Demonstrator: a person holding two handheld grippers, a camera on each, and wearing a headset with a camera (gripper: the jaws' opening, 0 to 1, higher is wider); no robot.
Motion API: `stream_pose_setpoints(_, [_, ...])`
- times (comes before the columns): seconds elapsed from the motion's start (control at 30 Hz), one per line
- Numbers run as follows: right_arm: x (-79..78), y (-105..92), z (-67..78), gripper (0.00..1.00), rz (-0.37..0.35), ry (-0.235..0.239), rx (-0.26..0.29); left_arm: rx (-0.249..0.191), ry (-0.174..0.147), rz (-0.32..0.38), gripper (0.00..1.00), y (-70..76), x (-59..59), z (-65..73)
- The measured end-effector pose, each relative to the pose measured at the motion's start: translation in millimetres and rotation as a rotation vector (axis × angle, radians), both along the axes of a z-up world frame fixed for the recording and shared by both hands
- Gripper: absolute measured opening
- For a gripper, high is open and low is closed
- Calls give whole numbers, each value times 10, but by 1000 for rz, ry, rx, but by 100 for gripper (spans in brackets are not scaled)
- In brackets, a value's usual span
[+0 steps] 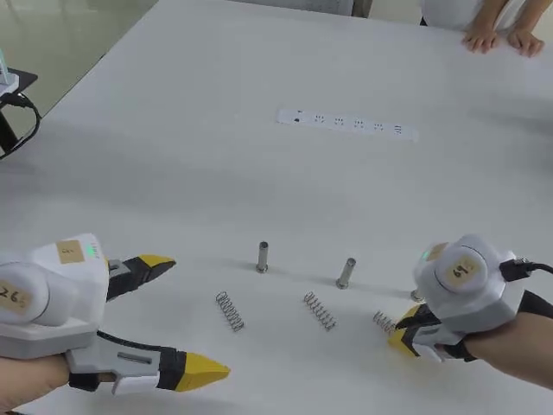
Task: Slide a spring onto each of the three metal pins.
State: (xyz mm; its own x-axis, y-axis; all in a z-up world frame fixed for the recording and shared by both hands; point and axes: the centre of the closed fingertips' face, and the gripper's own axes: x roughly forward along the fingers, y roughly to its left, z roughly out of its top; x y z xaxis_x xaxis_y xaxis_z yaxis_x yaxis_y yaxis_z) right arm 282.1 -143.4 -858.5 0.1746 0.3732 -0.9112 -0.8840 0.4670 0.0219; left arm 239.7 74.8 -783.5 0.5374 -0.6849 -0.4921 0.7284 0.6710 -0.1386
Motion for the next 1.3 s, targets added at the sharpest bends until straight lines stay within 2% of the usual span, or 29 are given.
stream_pose_setpoints(0.1, [0,3,1,8,0,-8,5,-3,-1,-5,91,-28,-8,10])
stream_pose_setpoints(0.17, [26,-3,18,8,10,-32,0,-2,-2,-10,91,-42,-14,14])
stream_pose_setpoints(0.37, [69,20,141,8,-5,-36,27,-5,0,-29,91,-108,-38,13])
stream_pose_setpoints(0.73, [36,29,292,8,29,-60,40,-22,-5,-61,89,-238,-74,44])
stream_pose_setpoints(0.8, [32,36,319,8,36,-65,43,-37,-1,-83,89,-327,-113,45])
stream_pose_setpoints(0.93, [26,25,348,8,41,-70,48,-35,2,-116,88,-458,-158,22])
stream_pose_setpoints(1.03, [8,16,373,8,48,-76,51,-58,6,-151,87,-623,-209,24])
stream_pose_setpoints(1.07, [3,10,383,8,55,-81,49,-51,5,-159,87,-661,-217,11])
stream_pose_setpoints(1.3, [-11,-15,431,8,88,-103,45,-58,8,-189,86,-764,-233,18])
